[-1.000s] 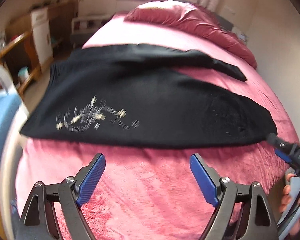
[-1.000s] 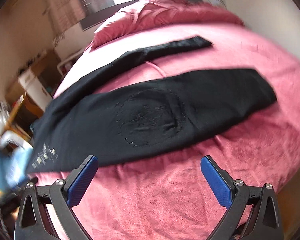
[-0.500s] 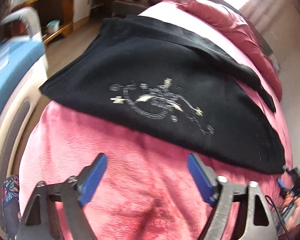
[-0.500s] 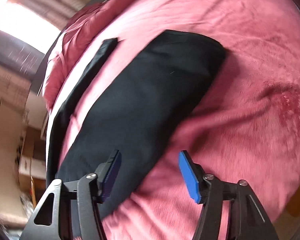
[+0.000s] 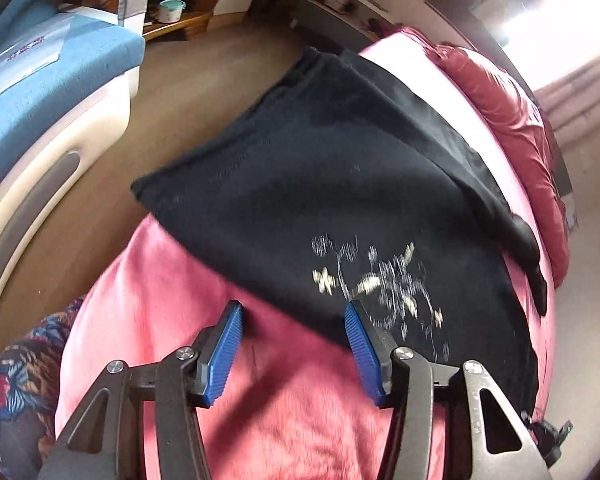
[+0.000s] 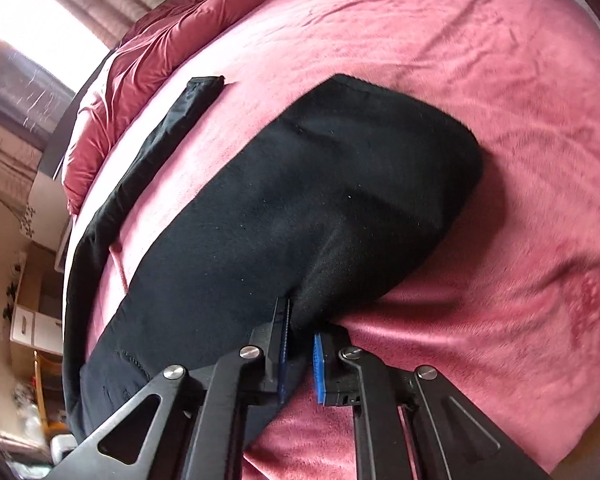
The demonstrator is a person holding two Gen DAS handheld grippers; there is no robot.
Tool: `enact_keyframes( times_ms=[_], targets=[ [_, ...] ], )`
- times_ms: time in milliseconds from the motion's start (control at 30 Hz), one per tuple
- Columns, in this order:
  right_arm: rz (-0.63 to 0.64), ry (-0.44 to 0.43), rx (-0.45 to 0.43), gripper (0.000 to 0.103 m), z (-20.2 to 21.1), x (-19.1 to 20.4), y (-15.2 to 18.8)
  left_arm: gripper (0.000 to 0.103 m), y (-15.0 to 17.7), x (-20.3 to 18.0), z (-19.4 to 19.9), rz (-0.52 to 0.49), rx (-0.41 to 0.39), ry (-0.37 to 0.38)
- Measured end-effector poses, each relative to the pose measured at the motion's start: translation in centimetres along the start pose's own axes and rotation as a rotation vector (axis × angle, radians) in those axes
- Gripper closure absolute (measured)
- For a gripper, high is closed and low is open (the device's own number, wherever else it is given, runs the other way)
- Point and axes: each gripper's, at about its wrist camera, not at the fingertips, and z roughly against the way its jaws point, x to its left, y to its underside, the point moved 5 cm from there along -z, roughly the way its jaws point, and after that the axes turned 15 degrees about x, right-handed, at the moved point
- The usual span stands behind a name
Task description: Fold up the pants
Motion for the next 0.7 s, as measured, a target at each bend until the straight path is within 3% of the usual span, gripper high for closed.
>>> enact_keyframes(
  times_ms=[100, 267, 500, 700],
  targets=[
    [0.017, 0.012, -0.009, 0.094, 0.7, 0.2, 0.2, 0.052, -1.5, -0.4, -0.7, 0.045, -0.012, 0.01],
    [0.044, 0.022, -0.027, 0.094, 2.2, 0.5, 0.3, 0.093, -2.9, -0.1, -1.0, 0.085, -0.025, -0.017],
    [0.065, 0.034, -0.068, 0.095, 4.3, 0.3, 1.4, 0.096, -1.1, -1.2, 1.7, -0.029, -0.069, -0.054],
    [0.024, 0.071, -0.066, 0.096, 5.3, -3.2, 4.2, 0.096, 1.5, -0.4, 2.1, -0.09, -0.028, -0.103]
  ],
)
